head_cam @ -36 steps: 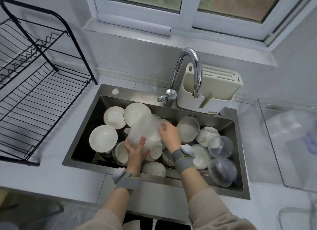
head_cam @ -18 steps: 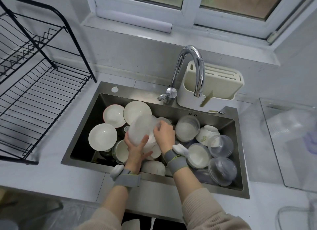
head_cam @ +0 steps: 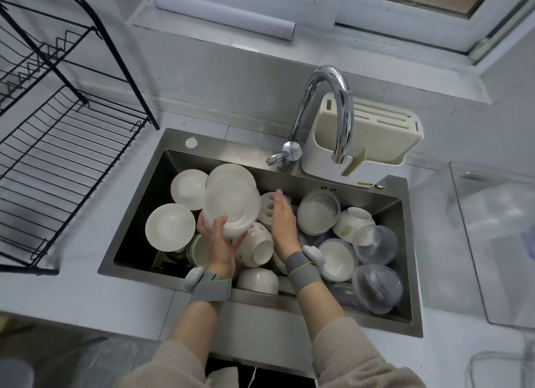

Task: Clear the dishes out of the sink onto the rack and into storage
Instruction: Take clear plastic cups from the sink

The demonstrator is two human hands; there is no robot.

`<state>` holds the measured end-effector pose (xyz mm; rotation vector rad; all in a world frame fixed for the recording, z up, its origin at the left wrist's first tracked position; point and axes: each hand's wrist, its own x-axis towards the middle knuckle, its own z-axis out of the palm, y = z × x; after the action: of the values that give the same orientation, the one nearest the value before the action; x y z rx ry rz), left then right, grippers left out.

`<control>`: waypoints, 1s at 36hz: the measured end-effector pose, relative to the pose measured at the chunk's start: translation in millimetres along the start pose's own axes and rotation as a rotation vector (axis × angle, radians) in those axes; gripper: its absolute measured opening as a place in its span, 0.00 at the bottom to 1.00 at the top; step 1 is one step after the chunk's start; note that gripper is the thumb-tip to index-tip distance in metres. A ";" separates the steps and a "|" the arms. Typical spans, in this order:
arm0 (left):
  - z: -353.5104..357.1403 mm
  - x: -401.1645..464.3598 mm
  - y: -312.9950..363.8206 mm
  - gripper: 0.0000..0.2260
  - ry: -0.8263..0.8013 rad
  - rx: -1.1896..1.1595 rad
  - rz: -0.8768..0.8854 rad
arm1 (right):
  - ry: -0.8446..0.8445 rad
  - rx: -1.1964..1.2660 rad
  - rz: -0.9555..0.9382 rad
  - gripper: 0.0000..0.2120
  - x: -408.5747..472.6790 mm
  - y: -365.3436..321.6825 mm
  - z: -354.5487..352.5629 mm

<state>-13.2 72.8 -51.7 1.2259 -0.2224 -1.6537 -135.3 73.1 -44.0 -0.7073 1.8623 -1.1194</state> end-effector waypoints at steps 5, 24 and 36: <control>-4.3 6.8 2.3 0.26 0.028 -0.030 0.001 | -0.048 -0.440 0.155 0.19 25.2 40.7 -18.8; -9.1 5.7 3.8 0.24 0.030 0.084 0.041 | -0.179 -1.144 -0.301 0.33 59.9 56.1 -20.1; -13.3 -4.0 4.3 0.25 0.029 0.105 0.050 | -0.139 -1.264 -0.281 0.12 53.0 70.9 -17.1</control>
<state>-0.1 79.2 -52.7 1.3116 -0.3227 -1.5965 -179.8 70.1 -122.4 -1.7023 2.2586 0.1309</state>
